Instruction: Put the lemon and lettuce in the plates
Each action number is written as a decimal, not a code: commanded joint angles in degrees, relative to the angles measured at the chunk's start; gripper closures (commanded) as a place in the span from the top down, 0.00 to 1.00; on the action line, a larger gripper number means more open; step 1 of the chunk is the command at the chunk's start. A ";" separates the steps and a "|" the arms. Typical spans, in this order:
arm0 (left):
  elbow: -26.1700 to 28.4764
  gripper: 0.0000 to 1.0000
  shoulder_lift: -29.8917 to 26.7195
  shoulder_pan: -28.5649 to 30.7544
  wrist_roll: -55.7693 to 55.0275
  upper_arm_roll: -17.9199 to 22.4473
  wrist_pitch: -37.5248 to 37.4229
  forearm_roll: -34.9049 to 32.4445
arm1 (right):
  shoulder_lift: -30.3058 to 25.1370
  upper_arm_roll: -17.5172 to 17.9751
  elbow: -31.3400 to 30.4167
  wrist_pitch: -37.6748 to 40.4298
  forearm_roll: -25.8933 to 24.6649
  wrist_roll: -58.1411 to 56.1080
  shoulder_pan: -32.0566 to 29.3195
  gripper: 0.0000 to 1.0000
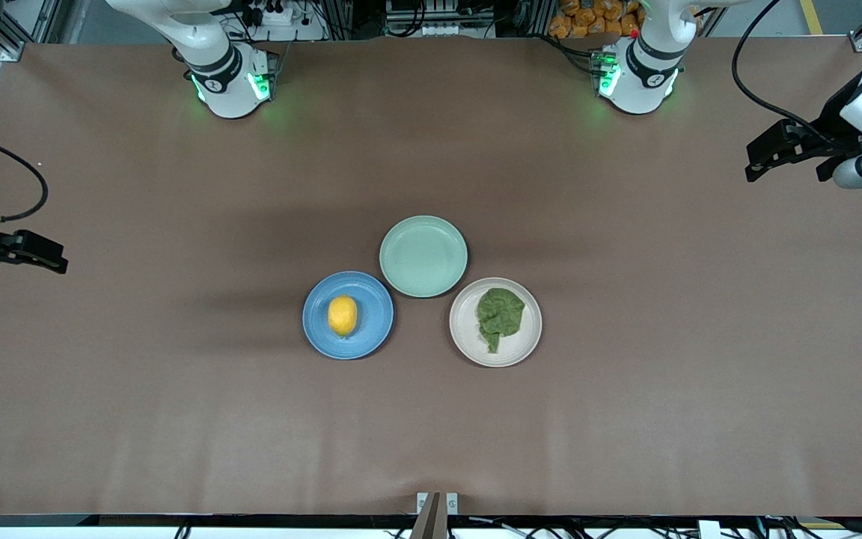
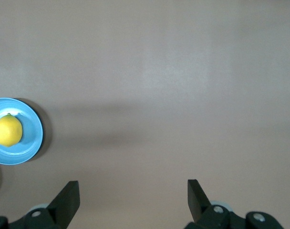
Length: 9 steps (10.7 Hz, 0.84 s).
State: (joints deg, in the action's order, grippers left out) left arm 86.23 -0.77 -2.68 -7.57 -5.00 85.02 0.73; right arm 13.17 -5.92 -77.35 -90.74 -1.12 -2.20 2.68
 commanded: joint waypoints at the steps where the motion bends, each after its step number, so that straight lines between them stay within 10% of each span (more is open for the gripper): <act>1: -1.50 1.00 0.51 0.31 1.77 0.08 -1.08 1.56 | -5.34 -0.67 -4.38 -0.84 0.07 -0.26 0.75 1.00; 9: -1.50 1.00 0.33 0.05 1.16 -0.45 -1.17 1.91 | -14.14 -0.50 -12.91 -2.67 0.07 -0.44 0.66 1.00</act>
State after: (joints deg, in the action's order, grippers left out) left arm 86.00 -0.73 -2.98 -7.57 -5.34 85.02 1.11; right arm 1.54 -5.98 -87.41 -91.31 -1.13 -2.20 2.78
